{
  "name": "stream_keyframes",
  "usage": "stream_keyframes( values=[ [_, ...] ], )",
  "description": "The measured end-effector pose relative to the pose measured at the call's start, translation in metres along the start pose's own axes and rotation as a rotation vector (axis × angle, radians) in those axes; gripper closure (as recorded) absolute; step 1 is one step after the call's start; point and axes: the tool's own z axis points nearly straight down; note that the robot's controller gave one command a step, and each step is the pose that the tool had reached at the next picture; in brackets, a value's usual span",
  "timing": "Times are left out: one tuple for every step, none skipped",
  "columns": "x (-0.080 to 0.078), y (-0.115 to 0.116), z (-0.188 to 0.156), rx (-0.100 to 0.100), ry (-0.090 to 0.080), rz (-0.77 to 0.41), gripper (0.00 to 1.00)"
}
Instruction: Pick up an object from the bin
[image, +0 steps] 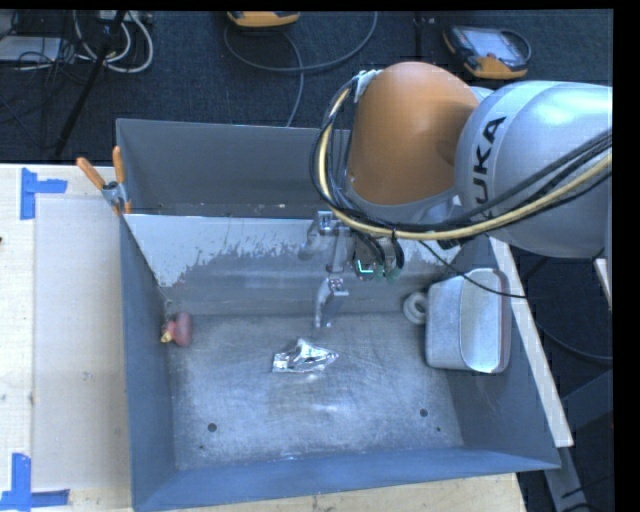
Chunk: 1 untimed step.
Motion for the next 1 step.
stream_keyframes(
  values=[
    [0.0602, -0.0252, 0.0999, 0.001, 0.003, -0.133, 0.0]
  ],
)
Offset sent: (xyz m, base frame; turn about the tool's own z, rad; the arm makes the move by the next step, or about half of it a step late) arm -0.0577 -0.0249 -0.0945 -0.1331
